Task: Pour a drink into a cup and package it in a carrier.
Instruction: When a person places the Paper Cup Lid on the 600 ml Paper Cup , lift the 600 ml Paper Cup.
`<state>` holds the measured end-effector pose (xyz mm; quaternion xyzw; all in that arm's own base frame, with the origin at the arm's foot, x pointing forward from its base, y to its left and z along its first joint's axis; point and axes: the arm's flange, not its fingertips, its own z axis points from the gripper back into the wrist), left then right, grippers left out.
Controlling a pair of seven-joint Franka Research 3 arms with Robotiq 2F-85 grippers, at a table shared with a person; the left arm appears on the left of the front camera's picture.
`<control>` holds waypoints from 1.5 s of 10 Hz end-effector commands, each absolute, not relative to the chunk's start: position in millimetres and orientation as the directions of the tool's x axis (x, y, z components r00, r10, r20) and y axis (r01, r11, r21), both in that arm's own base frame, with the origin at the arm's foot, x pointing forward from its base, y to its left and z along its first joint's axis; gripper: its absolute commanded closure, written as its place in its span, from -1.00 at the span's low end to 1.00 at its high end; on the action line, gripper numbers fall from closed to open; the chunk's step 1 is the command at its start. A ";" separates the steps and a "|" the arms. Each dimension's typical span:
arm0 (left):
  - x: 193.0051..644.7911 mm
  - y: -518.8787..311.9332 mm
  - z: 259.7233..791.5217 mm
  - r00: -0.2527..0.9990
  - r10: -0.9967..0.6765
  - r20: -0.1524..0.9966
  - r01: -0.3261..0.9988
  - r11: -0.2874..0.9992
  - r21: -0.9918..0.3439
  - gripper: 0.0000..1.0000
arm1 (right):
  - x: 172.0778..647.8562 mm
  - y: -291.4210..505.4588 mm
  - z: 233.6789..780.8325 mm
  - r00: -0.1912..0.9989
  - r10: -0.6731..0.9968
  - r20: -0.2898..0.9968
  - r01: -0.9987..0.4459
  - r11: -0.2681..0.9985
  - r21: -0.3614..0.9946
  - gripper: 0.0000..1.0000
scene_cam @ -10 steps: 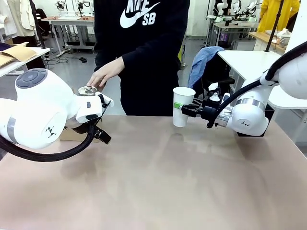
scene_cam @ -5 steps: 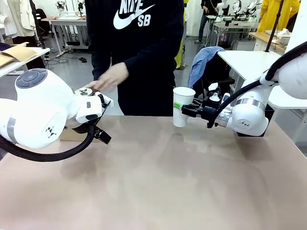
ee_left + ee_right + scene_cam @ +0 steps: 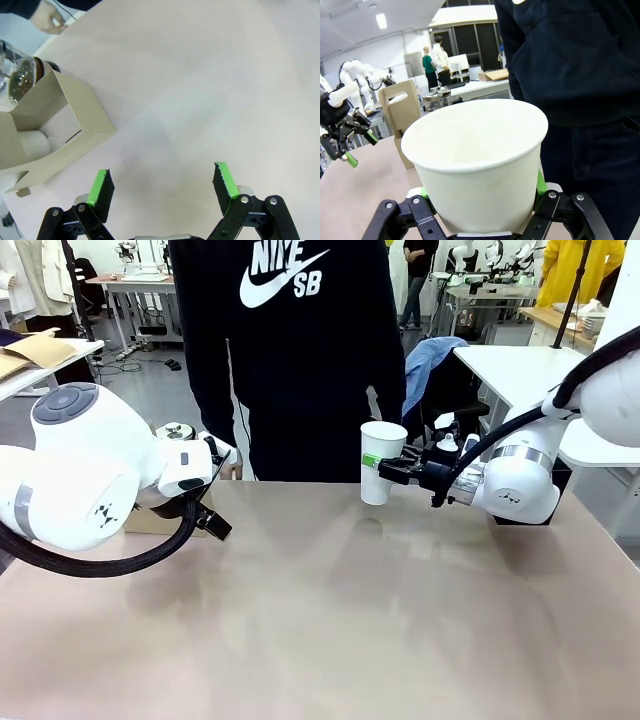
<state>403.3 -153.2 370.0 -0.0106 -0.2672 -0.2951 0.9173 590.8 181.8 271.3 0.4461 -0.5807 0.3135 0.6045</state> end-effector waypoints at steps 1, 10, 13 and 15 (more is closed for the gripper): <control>403.4 -152.3 370.4 0.684 -0.534 0.498 0.546 0.827 0.136 -1.00 | 591.4 183.0 275.5 0.125 -0.138 0.983 -0.894 0.415 0.172 -0.61; 403.4 -152.3 370.4 0.684 -0.534 0.498 0.546 0.827 0.136 -1.00 | 591.4 183.0 275.5 0.125 -0.138 0.983 -0.894 0.415 0.172 -0.61; 403.4 -152.3 370.4 0.684 -0.534 0.498 0.546 0.827 0.136 -1.00 | 591.4 183.0 275.5 0.125 -0.138 0.983 -0.894 0.415 0.172 -0.61; 403.4 -152.3 370.4 0.684 -0.534 0.498 0.546 0.827 0.136 -1.00 | 591.4 183.0 275.5 0.125 -0.138 0.983 -0.894 0.415 0.172 -0.61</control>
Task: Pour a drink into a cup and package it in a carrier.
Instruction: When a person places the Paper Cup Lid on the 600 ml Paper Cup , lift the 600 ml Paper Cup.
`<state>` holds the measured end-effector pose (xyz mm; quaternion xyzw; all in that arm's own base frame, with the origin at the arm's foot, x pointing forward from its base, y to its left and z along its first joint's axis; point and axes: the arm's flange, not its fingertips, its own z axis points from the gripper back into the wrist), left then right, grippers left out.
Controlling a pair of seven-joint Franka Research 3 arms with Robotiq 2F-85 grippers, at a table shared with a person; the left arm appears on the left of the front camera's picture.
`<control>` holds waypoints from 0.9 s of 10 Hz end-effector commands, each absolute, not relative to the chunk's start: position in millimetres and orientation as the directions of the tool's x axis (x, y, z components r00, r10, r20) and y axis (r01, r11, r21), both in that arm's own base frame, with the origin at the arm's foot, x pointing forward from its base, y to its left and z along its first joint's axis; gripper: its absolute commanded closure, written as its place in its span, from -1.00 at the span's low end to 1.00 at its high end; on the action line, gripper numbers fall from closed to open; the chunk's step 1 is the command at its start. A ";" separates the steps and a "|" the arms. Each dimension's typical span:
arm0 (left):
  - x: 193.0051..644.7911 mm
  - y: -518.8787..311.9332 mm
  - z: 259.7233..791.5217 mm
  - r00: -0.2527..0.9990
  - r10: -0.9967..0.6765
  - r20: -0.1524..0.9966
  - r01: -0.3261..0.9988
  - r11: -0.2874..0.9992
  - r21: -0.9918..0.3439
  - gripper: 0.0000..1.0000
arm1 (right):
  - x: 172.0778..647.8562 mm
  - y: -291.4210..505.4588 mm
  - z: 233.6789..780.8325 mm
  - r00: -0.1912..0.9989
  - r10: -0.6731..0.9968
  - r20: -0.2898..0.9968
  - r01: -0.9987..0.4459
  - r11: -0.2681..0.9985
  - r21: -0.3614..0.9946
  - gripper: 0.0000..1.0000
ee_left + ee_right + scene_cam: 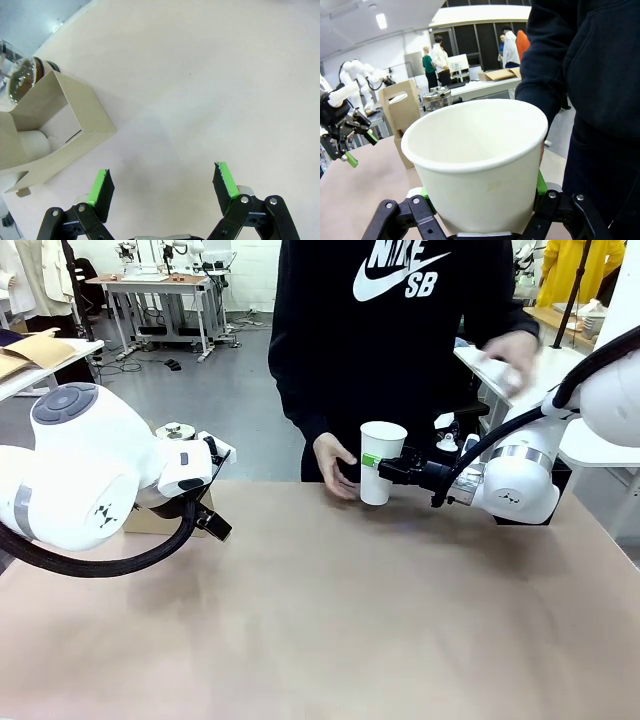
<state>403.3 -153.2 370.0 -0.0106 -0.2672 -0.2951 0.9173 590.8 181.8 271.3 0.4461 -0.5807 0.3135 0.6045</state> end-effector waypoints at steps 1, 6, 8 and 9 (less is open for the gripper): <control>403.4 -152.3 370.4 0.684 -0.534 0.498 0.546 0.827 0.136 -1.00 | 591.4 183.0 275.5 0.125 -0.138 0.983 -0.894 0.415 0.172 -0.61; 403.4 -152.3 370.4 0.684 -0.534 0.498 0.546 0.827 0.136 -1.00 | 591.4 183.0 275.5 0.125 -0.138 0.983 -0.894 0.415 0.172 -0.61; 403.4 -152.3 370.4 0.684 -0.534 0.498 0.546 0.827 0.136 -1.00 | 591.4 183.0 275.5 0.125 -0.138 0.983 -0.894 0.415 0.172 -0.61; 403.4 -152.3 370.4 0.684 -0.534 0.498 0.546 0.827 0.136 -1.00 | 591.4 183.0 275.5 0.125 -0.138 0.983 -0.894 0.415 0.172 -0.61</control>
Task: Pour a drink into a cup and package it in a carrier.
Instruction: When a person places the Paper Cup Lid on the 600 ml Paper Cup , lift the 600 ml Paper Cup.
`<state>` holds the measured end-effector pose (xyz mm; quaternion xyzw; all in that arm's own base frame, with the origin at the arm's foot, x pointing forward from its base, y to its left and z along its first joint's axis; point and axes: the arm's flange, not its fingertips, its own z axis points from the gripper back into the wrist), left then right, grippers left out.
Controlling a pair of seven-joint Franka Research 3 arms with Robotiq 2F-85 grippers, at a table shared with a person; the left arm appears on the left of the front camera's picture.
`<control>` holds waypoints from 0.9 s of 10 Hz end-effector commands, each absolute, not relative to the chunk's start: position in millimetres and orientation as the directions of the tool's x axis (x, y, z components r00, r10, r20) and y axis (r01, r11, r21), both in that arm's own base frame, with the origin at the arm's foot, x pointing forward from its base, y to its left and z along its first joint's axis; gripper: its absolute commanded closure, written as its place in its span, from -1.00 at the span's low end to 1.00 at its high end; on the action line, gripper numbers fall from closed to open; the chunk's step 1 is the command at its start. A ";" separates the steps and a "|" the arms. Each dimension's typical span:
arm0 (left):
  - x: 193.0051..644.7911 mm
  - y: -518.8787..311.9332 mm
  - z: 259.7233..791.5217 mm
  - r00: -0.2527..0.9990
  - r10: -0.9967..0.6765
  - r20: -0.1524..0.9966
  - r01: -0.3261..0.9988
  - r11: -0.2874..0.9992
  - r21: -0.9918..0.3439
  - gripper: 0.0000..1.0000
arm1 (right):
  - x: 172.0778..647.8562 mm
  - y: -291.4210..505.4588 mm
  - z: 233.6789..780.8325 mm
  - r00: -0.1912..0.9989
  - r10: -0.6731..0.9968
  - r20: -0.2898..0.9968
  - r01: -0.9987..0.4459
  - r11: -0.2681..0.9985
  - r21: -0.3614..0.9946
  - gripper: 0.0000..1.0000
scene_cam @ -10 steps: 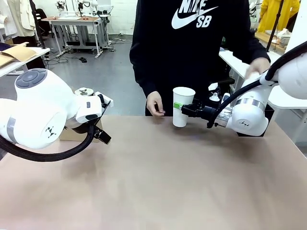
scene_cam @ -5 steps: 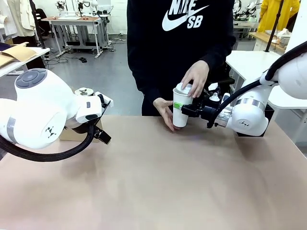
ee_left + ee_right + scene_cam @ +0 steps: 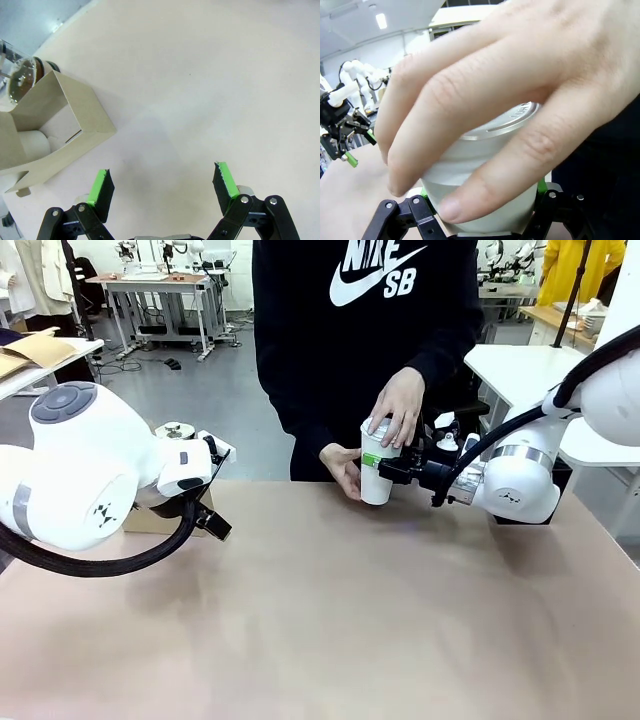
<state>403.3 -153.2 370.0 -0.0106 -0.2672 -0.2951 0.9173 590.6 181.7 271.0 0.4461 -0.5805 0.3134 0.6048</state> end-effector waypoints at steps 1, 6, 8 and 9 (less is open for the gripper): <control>403.4 -152.3 370.4 0.684 -0.534 0.498 0.546 0.827 0.136 -1.00 | 591.4 183.0 275.5 0.125 -0.138 0.983 -0.894 0.415 0.172 -0.61; 403.4 -152.3 370.4 0.684 -0.534 0.498 0.546 0.827 0.136 -1.00 | 591.4 183.0 275.5 0.125 -0.138 0.983 -0.894 0.415 0.172 -0.61; 403.4 -152.3 370.4 0.684 -0.534 0.498 0.546 0.827 0.136 -1.00 | 591.4 183.0 275.5 0.125 -0.138 0.983 -0.894 0.415 0.172 -0.61; 403.4 -152.3 370.4 0.684 -0.534 0.498 0.546 0.827 0.136 -1.00 | 591.4 183.0 275.5 0.125 -0.138 0.983 -0.894 0.415 0.172 -0.61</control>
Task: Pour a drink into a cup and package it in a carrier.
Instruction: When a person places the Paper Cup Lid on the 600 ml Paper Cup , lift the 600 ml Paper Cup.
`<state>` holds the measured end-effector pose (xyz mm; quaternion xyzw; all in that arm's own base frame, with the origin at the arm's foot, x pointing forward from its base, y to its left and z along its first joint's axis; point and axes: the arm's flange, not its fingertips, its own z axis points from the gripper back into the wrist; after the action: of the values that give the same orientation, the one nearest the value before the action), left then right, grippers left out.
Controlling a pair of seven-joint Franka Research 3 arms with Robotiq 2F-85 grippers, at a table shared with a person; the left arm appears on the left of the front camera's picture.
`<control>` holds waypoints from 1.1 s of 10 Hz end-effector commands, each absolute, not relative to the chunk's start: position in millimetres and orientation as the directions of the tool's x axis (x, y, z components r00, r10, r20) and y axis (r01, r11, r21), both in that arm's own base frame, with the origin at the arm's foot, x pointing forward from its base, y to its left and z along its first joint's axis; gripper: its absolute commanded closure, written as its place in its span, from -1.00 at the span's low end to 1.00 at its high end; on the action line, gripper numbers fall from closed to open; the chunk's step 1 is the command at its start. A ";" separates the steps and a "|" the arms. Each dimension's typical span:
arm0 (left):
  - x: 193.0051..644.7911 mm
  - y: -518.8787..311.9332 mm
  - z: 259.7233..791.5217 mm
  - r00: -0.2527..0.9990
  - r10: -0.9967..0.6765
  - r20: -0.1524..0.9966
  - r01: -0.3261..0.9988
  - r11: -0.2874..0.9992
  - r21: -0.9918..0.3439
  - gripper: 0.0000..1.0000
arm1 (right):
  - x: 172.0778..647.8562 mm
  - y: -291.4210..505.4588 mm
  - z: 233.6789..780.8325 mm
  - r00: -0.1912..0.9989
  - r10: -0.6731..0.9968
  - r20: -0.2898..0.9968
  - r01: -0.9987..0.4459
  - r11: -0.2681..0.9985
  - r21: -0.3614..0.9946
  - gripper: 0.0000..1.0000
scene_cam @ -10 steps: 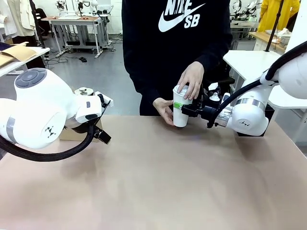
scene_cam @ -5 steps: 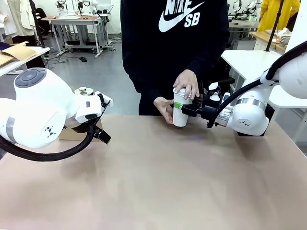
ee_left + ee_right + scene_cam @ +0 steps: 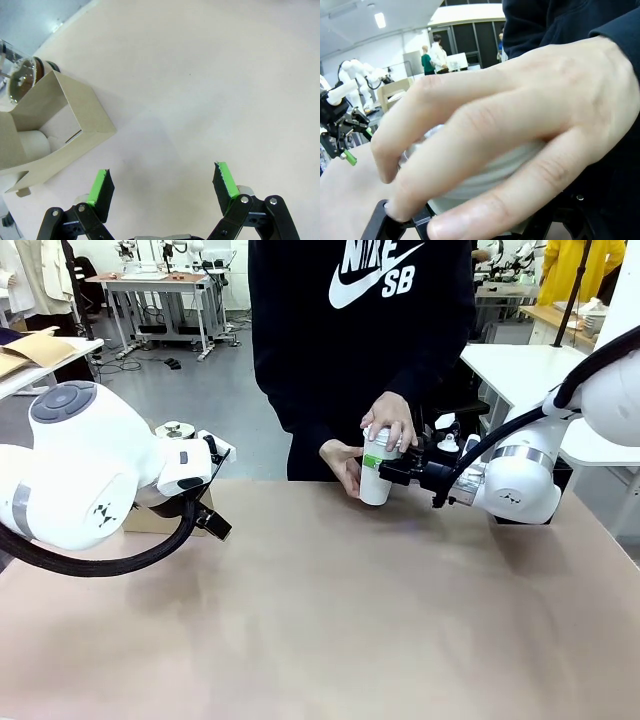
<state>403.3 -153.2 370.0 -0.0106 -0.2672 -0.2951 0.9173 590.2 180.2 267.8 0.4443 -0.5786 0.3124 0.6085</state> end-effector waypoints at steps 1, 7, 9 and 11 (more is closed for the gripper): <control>403.4 -152.3 370.4 0.684 -0.534 0.498 0.546 0.827 0.136 -1.00 | 591.4 183.0 275.5 0.125 -0.138 0.983 -0.894 0.415 0.172 -0.61; 403.4 -152.3 370.4 0.684 -0.534 0.498 0.546 0.827 0.136 -1.00 | 591.4 183.0 275.5 0.125 -0.138 0.983 -0.894 0.415 0.172 -0.61; 403.4 -152.3 370.4 0.684 -0.534 0.498 0.546 0.827 0.136 -1.00 | 591.4 183.0 275.5 0.125 -0.138 0.983 -0.894 0.415 0.172 -0.61; 403.4 -152.3 370.4 0.684 -0.534 0.498 0.546 0.827 0.136 -1.00 | 591.4 183.0 275.5 0.125 -0.138 0.983 -0.894 0.415 0.172 -0.61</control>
<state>403.3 -153.2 370.0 -0.0106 -0.2672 -0.2951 0.9173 590.6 180.7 270.1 0.4443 -0.5798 0.3132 0.6069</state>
